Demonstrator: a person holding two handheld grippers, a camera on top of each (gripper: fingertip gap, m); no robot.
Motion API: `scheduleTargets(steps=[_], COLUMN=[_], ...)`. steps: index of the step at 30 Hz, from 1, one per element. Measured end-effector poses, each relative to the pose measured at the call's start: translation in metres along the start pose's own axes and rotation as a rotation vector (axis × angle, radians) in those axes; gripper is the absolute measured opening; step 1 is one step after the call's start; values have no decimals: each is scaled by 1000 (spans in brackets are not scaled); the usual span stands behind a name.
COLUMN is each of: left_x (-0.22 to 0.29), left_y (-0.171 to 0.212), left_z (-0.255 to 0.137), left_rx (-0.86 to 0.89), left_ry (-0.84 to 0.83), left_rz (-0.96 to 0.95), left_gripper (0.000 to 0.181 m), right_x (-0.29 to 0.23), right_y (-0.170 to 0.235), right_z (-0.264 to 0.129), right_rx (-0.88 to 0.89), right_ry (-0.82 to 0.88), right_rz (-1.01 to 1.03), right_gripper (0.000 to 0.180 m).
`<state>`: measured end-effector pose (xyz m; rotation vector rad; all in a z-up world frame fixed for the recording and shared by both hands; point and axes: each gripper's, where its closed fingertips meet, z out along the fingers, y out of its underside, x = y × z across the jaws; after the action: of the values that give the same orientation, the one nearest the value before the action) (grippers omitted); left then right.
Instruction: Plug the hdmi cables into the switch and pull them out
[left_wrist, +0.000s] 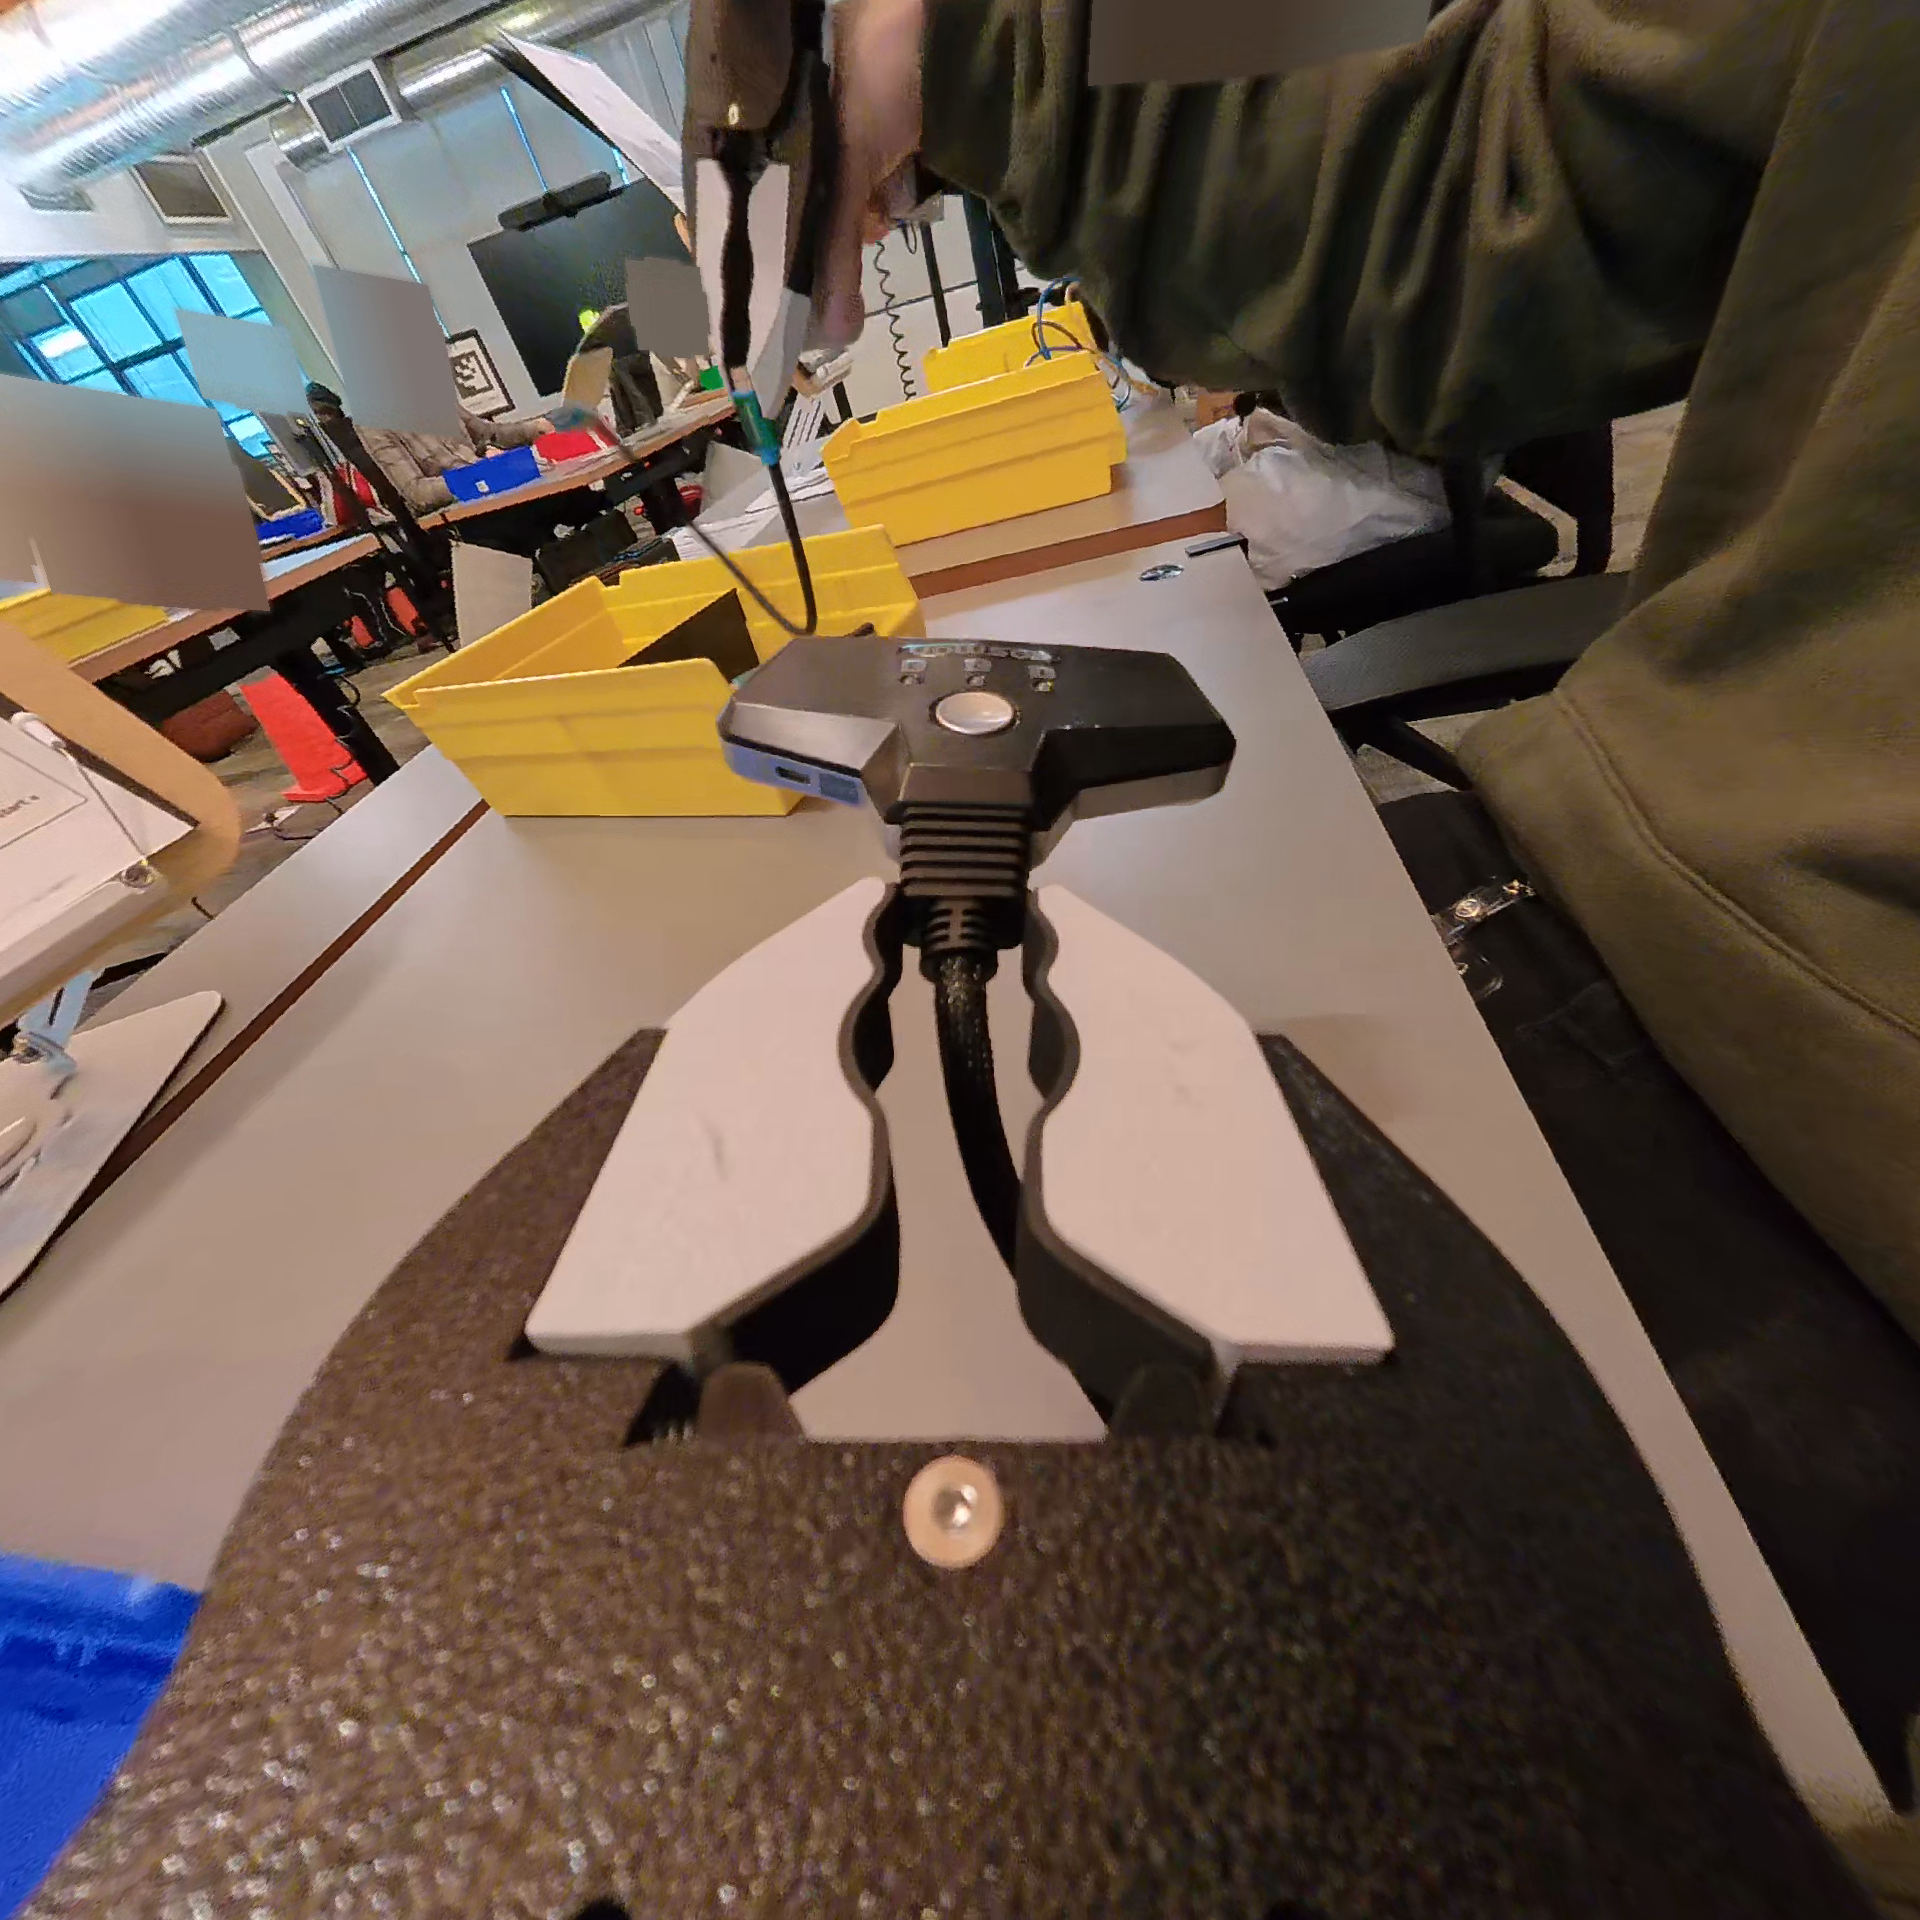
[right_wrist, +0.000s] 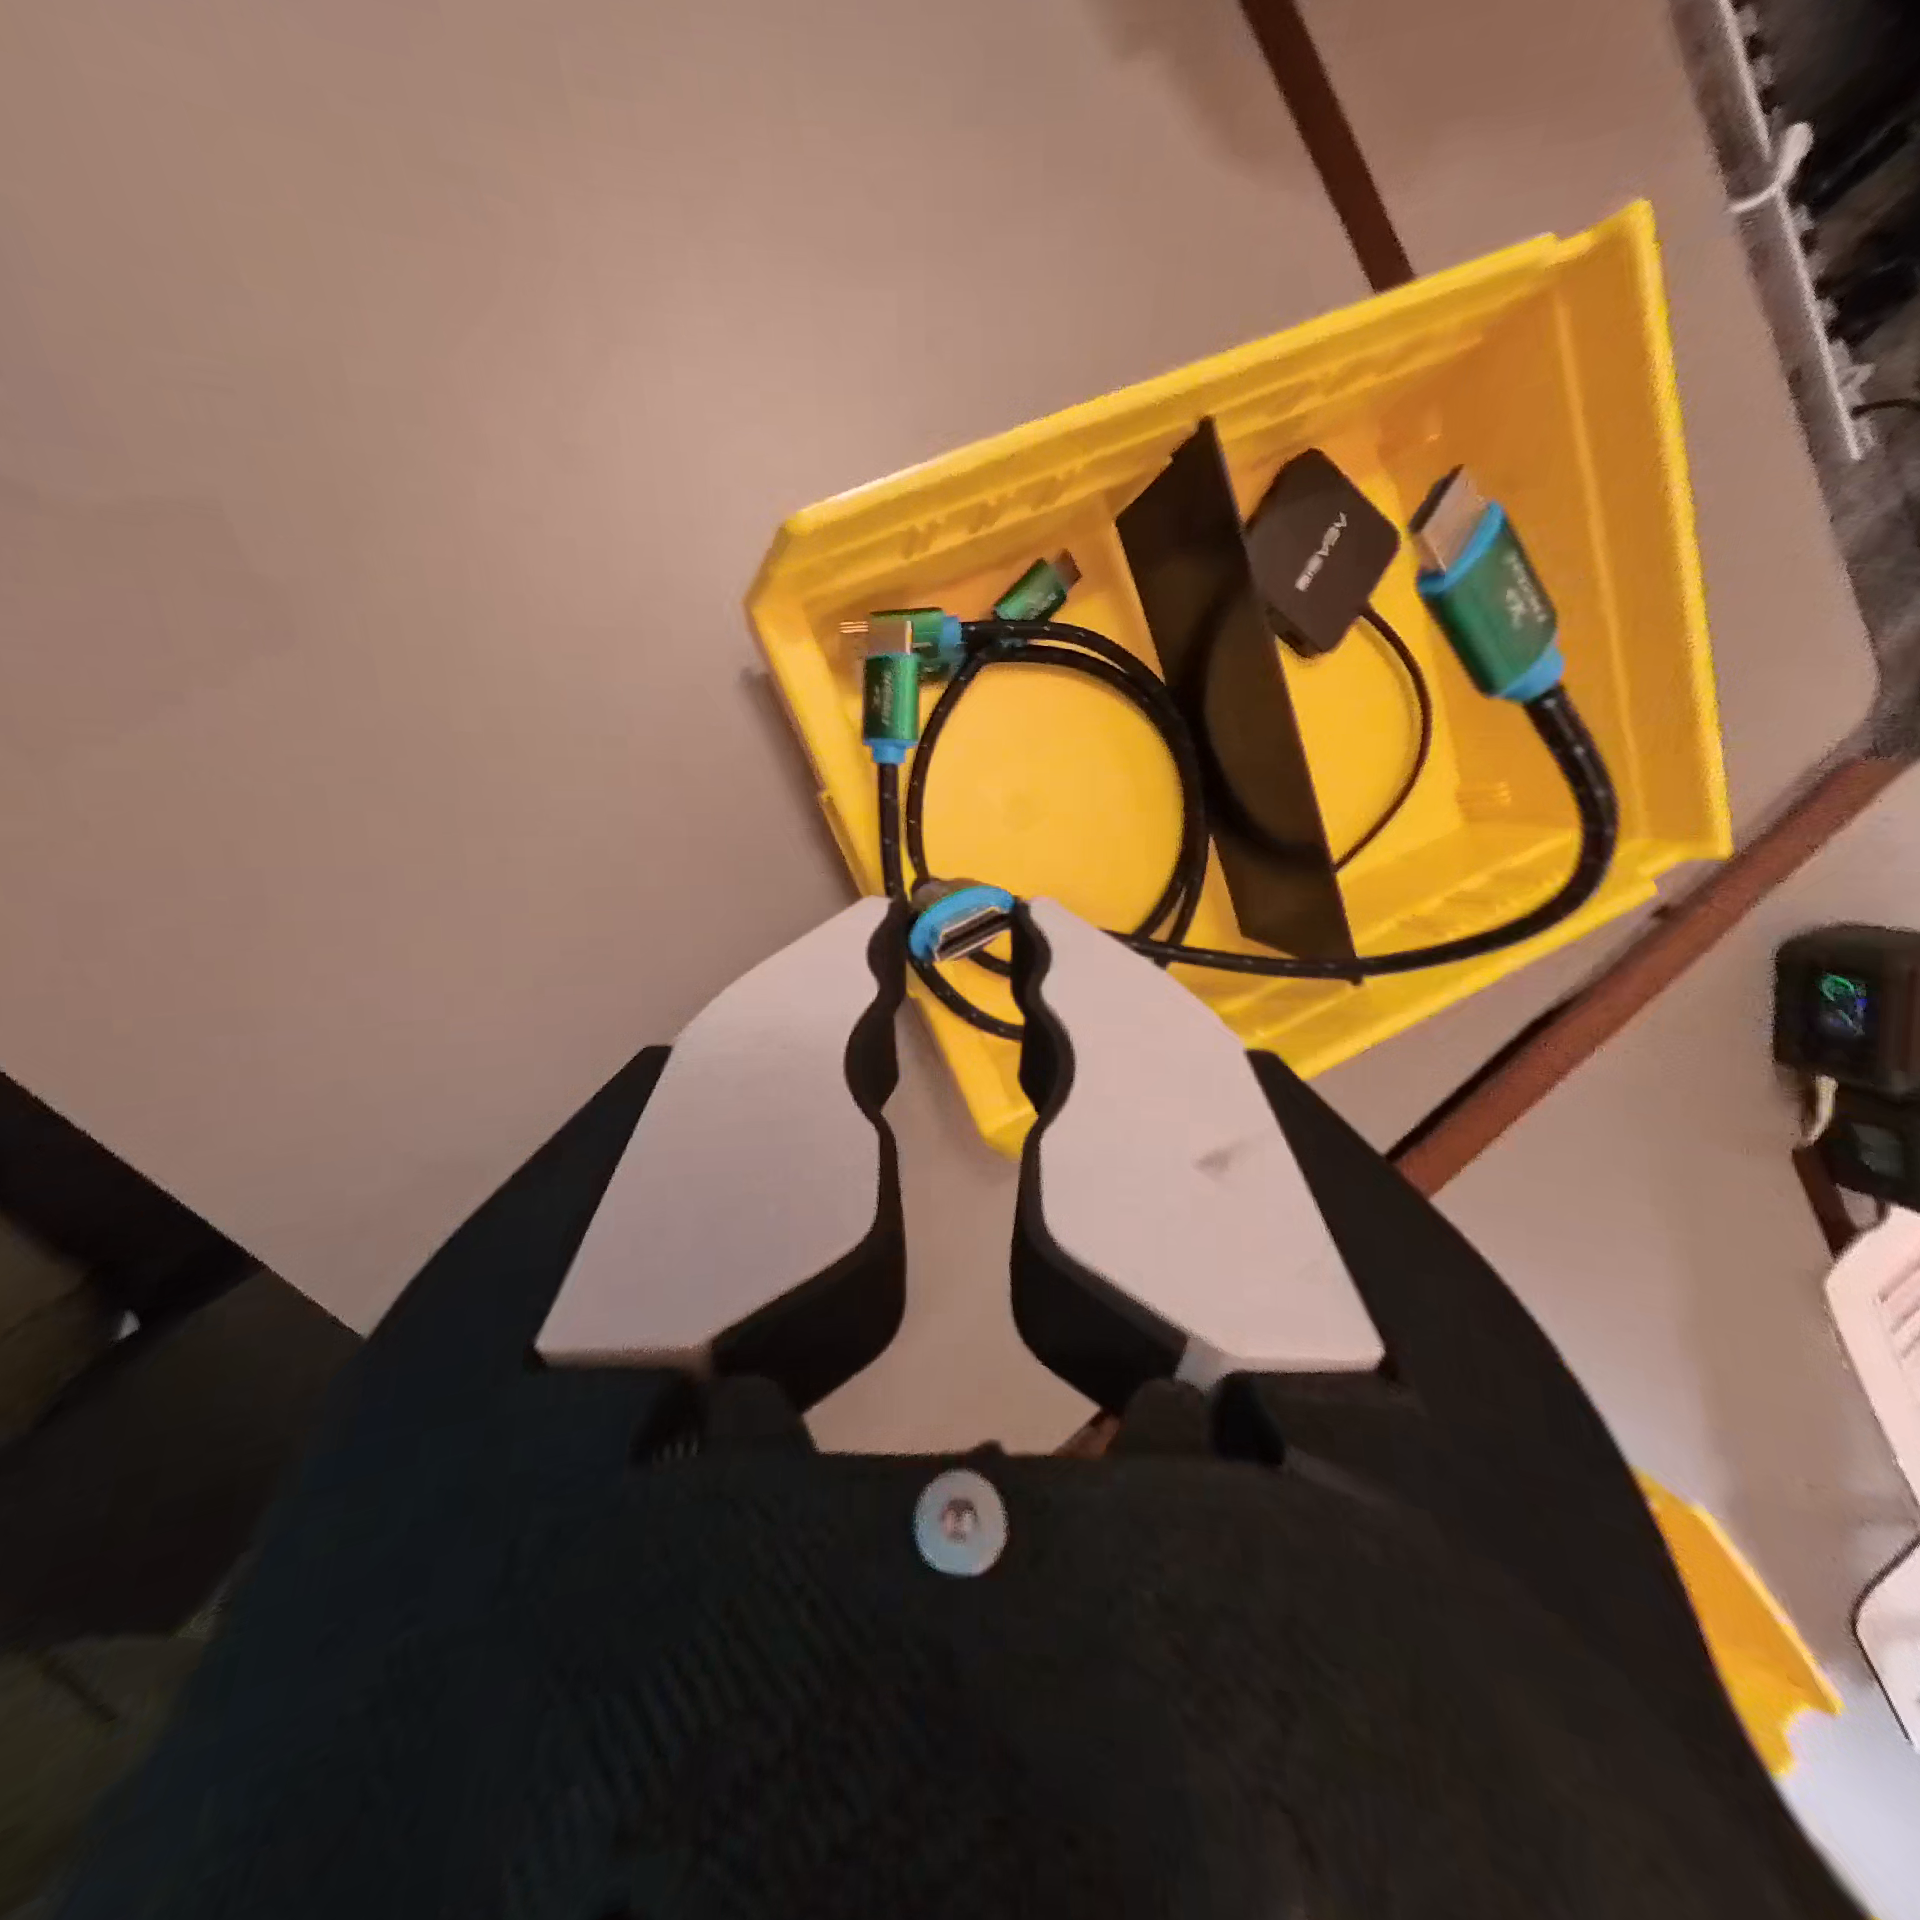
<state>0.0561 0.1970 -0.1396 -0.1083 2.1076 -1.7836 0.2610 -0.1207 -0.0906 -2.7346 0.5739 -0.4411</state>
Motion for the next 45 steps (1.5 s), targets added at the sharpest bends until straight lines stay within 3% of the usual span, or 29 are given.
scheduleTargets(steps=[1,8,13,16,19,22,24,28,31,35,38,40,45], left_x=[1,2,1,2,0,-4,-6,-9,-8,-4,0,-1,-3], left_y=[0,2,4,3,3,2,0,-9,-18,-29,-37,-35,-30], left_z=[1,3,3,3,1,0,-1,1,5,9,12,13,18], left_rx=[-2,2,4,5,12,23,36,80,68,9,-36,-106,-213], left_ry=[5,17,20,20,11,-13,-25,-40,-62,-92,-111,-135,-176], left_rz=[-1,-9,-15,-15,-14,-15,-15,-11,35,132,199,243,330], left_gripper=[21,21,21,21,21,21,21,21,21,21,21,21,21], right_x=[-5,-5,-8,7,19,18,-16,-140,-218,-278,-286,-292,-295], right_y=[-4,-3,-22,-29,-36,-56,-80,-122,-138,-154,-162,-162,-159], right_z=[6,68,112,130,126,90,56,-1,-3,-7,-7,-8,-4], right_rx=[-2,-126,8,86,172,358,553,940,954,926,910,902,881], right_ry=[-22,-73,-89,33,132,197,104,-266,-643,-1022,-1100,-1108,-983], right_rz=[-18,-93,-140,-141,-84,-16,-21,-126,102,370,452,393,239], right_gripper=[19,19,25,37,50,61,69,86,90,75,49,30,26])
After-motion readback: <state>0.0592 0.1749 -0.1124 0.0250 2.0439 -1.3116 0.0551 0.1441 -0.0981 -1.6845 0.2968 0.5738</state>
